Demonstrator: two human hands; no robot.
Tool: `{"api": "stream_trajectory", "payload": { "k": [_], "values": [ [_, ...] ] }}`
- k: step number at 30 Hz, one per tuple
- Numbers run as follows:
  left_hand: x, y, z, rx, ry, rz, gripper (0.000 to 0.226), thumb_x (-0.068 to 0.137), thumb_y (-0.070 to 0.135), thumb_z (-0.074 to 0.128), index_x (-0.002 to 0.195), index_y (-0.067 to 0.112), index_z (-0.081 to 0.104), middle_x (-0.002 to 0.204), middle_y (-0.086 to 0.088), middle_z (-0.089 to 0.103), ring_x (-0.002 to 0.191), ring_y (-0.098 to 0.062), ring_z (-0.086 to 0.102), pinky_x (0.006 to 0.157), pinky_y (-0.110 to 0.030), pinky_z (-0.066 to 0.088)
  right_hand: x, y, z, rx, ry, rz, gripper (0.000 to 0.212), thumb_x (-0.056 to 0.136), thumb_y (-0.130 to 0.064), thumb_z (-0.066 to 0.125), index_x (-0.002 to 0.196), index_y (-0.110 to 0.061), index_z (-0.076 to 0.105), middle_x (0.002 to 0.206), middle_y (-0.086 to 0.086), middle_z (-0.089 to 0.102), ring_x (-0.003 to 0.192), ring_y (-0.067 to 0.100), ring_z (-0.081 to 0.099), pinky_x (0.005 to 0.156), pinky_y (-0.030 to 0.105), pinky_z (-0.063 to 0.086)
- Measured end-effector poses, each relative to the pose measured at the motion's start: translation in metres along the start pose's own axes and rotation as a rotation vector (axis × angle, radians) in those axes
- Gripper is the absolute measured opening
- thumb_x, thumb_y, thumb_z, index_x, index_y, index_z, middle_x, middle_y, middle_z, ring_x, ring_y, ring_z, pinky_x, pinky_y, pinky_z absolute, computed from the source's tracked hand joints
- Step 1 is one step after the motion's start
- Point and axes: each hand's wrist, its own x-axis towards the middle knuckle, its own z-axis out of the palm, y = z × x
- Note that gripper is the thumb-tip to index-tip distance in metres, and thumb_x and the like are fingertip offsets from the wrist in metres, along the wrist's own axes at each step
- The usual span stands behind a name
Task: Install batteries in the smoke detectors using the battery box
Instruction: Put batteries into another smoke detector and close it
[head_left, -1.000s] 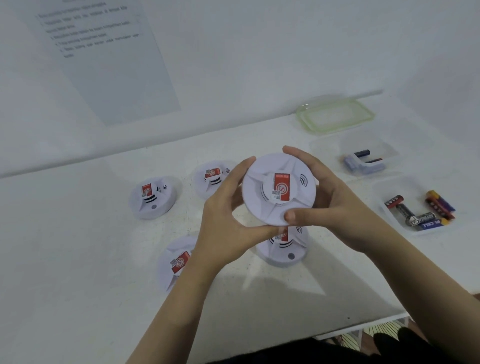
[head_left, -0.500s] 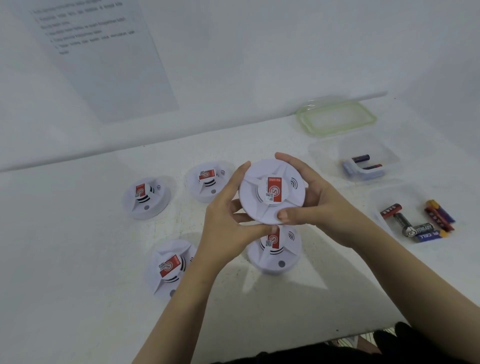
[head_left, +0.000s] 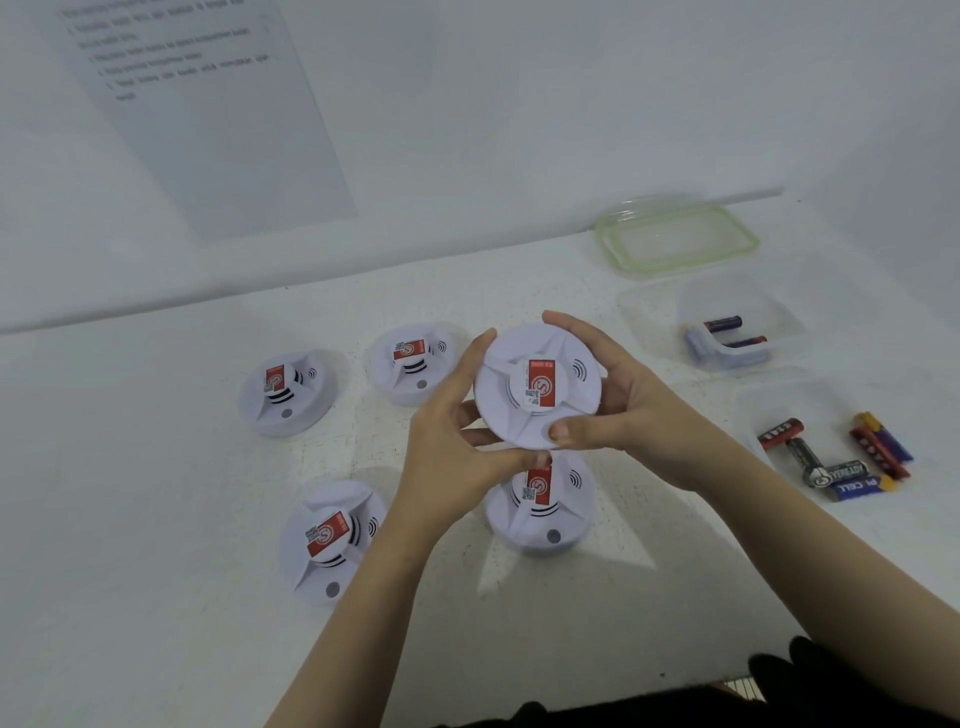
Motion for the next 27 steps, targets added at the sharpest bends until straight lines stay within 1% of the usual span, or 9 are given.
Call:
{"api": "stream_trajectory", "payload": {
  "k": [2,4,8,13,17,20,22,25,27],
  "values": [
    [0.001,-0.001,0.001,0.004,0.000,0.002,0.094,0.060,0.001,0.089,0.125,0.051,0.041,0.112,0.028,0.063,0.103,0.007,0.063,0.071,-0.014,0.053,0.001,0.000,-0.001,-0.011,0.004,0.004,0.087,0.071,0.006,0.073,0.138,-0.036,0.037,0.127,0.001,0.061,0.113,0.026,0.061,0.088,0.045,0.054],
    [0.001,-0.001,0.001,0.003,0.003,0.001,0.095,0.060,0.001,0.089,0.125,0.050,0.041,0.112,0.028,0.063,0.103,0.008,0.063,0.071,-0.013,0.053,0.002,-0.001,-0.002,-0.016,0.009,0.006,0.086,0.070,0.005,0.071,0.138,-0.036,0.037,0.127,-0.001,0.061,0.113,0.025,0.061,0.087,0.044,0.054],
    [0.003,-0.003,0.002,-0.002,0.008,-0.002,0.095,0.059,0.000,0.089,0.125,0.050,0.043,0.110,0.030,0.065,0.105,0.005,0.063,0.072,-0.014,0.054,0.003,-0.001,-0.003,-0.018,0.007,0.009,0.086,0.069,0.003,0.071,0.138,-0.035,0.037,0.127,-0.001,0.060,0.114,0.025,0.060,0.088,0.043,0.054],
    [0.005,-0.006,0.002,0.003,0.009,-0.002,0.095,0.058,-0.001,0.089,0.126,0.048,0.043,0.109,0.031,0.066,0.104,0.004,0.064,0.071,-0.015,0.054,0.005,0.002,-0.005,-0.034,0.003,0.000,0.085,0.073,0.011,0.068,0.137,-0.037,0.038,0.127,0.000,0.060,0.114,0.024,0.060,0.089,0.045,0.054],
    [0.008,-0.007,0.001,0.012,0.009,0.002,0.096,0.058,0.000,0.089,0.128,0.046,0.042,0.109,0.030,0.066,0.103,0.005,0.064,0.071,-0.015,0.054,0.009,0.003,-0.006,-0.042,0.009,-0.012,0.086,0.073,0.013,0.069,0.137,-0.036,0.038,0.127,0.000,0.060,0.113,0.023,0.060,0.090,0.044,0.053],
    [0.012,-0.007,-0.001,0.003,0.005,0.003,0.098,0.058,-0.002,0.089,0.133,0.041,0.042,0.113,0.027,0.063,0.102,0.007,0.063,0.070,-0.014,0.054,0.012,0.005,-0.005,-0.035,0.020,-0.025,0.087,0.071,0.007,0.069,0.139,-0.037,0.036,0.130,0.001,0.057,0.115,0.023,0.059,0.091,0.042,0.053],
    [0.015,-0.006,-0.001,-0.010,0.006,0.007,0.098,0.059,-0.004,0.088,0.131,0.042,0.041,0.114,0.027,0.061,0.100,0.009,0.064,0.068,-0.013,0.053,0.014,0.007,-0.004,-0.024,0.040,-0.036,0.087,0.071,0.006,0.067,0.140,-0.036,0.034,0.132,0.001,0.055,0.116,0.023,0.057,0.092,0.041,0.053],
    [0.020,-0.006,-0.001,-0.019,0.016,0.017,0.095,0.060,-0.005,0.087,0.126,0.045,0.041,0.114,0.028,0.058,0.097,0.013,0.062,0.067,-0.011,0.052,0.017,0.012,0.000,-0.008,0.087,-0.063,0.085,0.071,0.005,0.066,0.139,-0.036,0.035,0.131,-0.001,0.055,0.114,0.020,0.059,0.084,0.037,0.055],
    [0.022,-0.009,0.000,-0.030,0.021,0.014,0.093,0.061,-0.005,0.087,0.126,0.045,0.042,0.115,0.027,0.058,0.098,0.012,0.062,0.068,-0.012,0.053,0.018,0.015,0.001,0.014,0.119,-0.072,0.083,0.073,0.009,0.065,0.137,-0.036,0.038,0.127,-0.003,0.058,0.110,0.019,0.062,0.080,0.035,0.056]
  ]
}}
